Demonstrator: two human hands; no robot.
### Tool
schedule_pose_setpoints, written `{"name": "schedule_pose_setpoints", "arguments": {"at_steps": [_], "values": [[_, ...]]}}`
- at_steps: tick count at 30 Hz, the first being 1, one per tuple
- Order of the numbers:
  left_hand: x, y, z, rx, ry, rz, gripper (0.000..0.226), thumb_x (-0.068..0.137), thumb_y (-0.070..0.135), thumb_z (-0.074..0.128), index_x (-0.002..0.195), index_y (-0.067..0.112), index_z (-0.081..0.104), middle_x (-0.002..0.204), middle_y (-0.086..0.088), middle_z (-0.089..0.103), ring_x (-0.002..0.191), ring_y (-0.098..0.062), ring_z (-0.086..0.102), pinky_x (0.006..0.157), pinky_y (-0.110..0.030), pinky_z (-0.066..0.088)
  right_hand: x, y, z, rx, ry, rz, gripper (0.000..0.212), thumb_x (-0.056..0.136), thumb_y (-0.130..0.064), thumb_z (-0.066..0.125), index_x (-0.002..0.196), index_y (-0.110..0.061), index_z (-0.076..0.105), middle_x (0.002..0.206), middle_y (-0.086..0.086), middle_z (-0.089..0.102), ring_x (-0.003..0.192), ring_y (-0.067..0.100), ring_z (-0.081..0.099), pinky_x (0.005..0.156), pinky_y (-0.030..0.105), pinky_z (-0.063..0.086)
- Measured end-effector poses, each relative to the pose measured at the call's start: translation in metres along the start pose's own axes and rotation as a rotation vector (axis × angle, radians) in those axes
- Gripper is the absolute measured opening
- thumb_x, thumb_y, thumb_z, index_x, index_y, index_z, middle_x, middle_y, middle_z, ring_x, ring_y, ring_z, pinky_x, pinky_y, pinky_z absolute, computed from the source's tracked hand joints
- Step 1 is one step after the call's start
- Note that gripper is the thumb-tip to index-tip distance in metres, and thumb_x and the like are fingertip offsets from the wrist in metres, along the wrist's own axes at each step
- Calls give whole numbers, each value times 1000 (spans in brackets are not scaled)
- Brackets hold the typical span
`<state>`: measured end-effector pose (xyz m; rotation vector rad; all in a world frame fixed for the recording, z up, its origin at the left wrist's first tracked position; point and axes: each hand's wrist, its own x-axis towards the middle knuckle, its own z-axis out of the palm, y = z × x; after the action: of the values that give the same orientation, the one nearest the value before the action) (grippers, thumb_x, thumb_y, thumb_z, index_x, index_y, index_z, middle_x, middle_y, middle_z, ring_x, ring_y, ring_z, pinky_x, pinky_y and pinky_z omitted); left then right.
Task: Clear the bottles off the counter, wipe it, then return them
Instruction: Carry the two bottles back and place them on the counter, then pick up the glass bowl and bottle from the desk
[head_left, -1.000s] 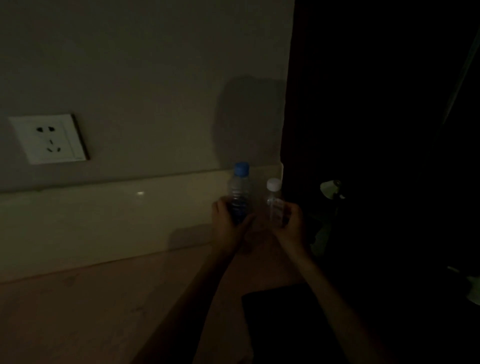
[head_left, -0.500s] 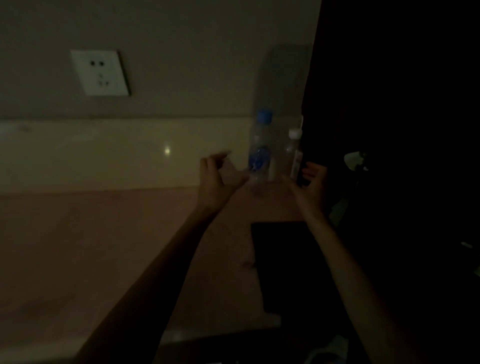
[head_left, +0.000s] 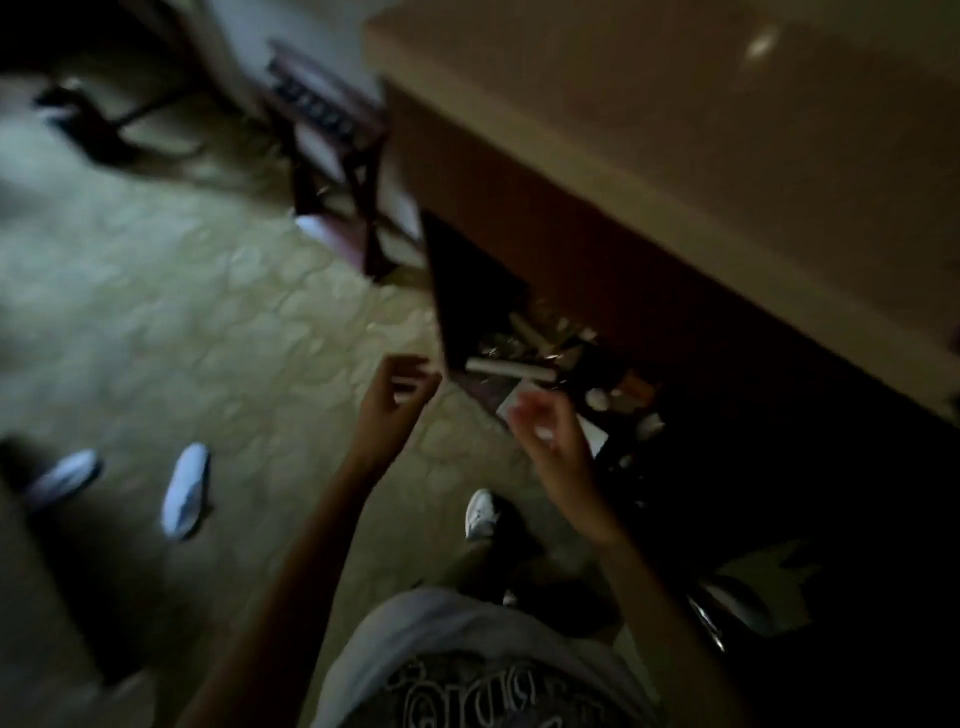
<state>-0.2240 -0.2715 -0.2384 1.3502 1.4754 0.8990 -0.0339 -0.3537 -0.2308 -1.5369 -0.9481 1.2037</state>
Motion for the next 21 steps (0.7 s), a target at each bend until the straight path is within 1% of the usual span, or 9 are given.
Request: {"name": "schedule_pose_setpoints", "arguments": {"at_steps": [2, 4, 6, 9, 13, 16, 18, 20, 21], "values": [[-35, -80, -39, -35, 50, -327, 22, 90, 28, 66, 106, 15, 59, 95, -3, 65, 89, -19, 64, 67, -27, 48, -13, 81, 20, -105, -150, 286, 24, 90, -5, 64, 98, -26, 55, 104, -3, 64, 81, -6, 64, 77, 24, 48], [-76, -139, -72, -148, 113, -611, 16, 92, 30, 62, 99, 18, 56, 102, -9, 63, 91, -23, 62, 66, -28, 46, -20, 142, 27, -229, -240, 517, 17, 91, -5, 62, 96, -18, 54, 114, 12, 64, 79, 6, 61, 68, 23, 47], [-116, -184, -101, -217, 209, -818, 24, 95, 33, 58, 106, 12, 57, 106, -12, 63, 84, -18, 61, 70, -29, 46, -13, 185, 39, -445, -339, 605, 18, 90, -10, 64, 102, -12, 51, 121, 23, 60, 86, 18, 57, 62, 23, 44], [-161, -236, -132, -285, 321, -1041, 44, 95, 38, 57, 121, 3, 57, 114, -16, 65, 93, -23, 62, 80, -36, 49, 25, 195, 86, -640, -524, 649, 22, 91, -22, 64, 102, -13, 48, 116, 19, 59, 95, 23, 54, 75, 34, 47], [-180, -275, -164, -368, 410, -1192, 39, 94, 35, 57, 118, 4, 58, 111, -15, 64, 95, -27, 62, 70, -34, 50, 89, 164, 188, -749, -652, 561, 33, 95, -29, 58, 118, -8, 48, 115, 13, 58, 99, 24, 56, 75, 32, 47], [-146, -295, -195, -412, 396, -1249, 25, 95, 29, 56, 93, 5, 62, 85, -15, 62, 67, -22, 57, 54, -27, 44, 142, 137, 264, -747, -637, 498, 33, 97, -30, 54, 123, -10, 51, 111, 6, 58, 99, 20, 56, 73, 28, 48], [-107, -316, -223, -415, 405, -1255, 26, 95, 22, 57, 76, 5, 60, 78, -20, 56, 57, -20, 50, 55, -31, 42, 173, 127, 302, -765, -633, 470, 30, 96, -32, 53, 121, -15, 52, 109, 2, 59, 100, 20, 59, 67, 26, 48], [-54, -324, -262, -380, 387, -1245, 22, 96, 17, 55, 81, 1, 60, 87, -22, 59, 63, -22, 54, 61, -33, 47, 196, 119, 328, -810, -624, 479, 31, 95, -33, 55, 120, -14, 55, 114, 5, 63, 102, 22, 62, 76, 29, 50], [-24, -320, -283, -398, 385, -1235, 19, 97, 18, 54, 89, 0, 58, 88, -21, 60, 64, -22, 55, 57, -31, 48, 207, 119, 333, -830, -612, 485, 31, 95, -31, 57, 119, -12, 56, 115, 8, 64, 101, 23, 62, 79, 32, 51]]}}
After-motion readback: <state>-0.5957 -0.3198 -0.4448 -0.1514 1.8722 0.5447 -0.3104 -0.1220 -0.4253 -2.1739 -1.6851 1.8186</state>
